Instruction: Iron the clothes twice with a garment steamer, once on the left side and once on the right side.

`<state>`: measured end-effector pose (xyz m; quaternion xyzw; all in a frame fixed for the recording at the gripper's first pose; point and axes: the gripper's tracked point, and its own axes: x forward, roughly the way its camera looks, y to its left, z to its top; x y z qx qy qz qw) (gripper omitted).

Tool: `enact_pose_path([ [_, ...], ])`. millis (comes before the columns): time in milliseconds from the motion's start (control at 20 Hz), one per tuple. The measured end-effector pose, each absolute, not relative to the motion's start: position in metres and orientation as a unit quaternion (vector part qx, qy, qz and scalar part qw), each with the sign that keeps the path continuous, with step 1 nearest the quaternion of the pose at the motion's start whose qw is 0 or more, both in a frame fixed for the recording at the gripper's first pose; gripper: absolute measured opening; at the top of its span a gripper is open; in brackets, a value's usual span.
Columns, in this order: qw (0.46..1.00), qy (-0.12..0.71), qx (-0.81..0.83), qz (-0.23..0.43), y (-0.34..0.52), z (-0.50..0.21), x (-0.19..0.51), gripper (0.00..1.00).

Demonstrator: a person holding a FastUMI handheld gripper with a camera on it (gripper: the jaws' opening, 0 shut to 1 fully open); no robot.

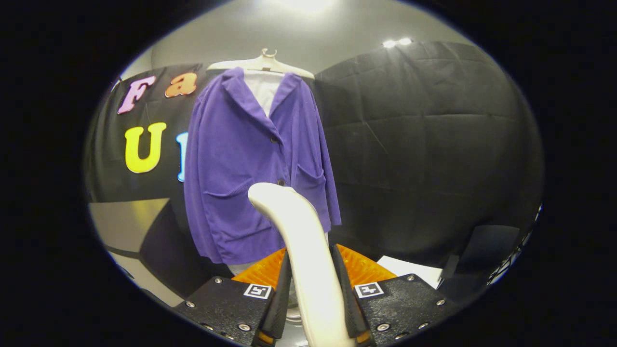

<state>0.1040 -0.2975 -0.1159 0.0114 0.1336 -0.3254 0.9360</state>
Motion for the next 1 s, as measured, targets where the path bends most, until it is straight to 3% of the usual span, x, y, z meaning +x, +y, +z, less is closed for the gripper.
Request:
enact_pose_path([
  [700,0.975,0.081,-0.029,-0.205,-0.178,-0.036,0.039,0.48],
  [800,0.971,0.105,-0.086,-0.199,-0.167,-0.039,0.03,0.42],
  [1000,0.982,0.108,-0.044,-0.147,-0.123,-0.043,0.017,0.41],
])
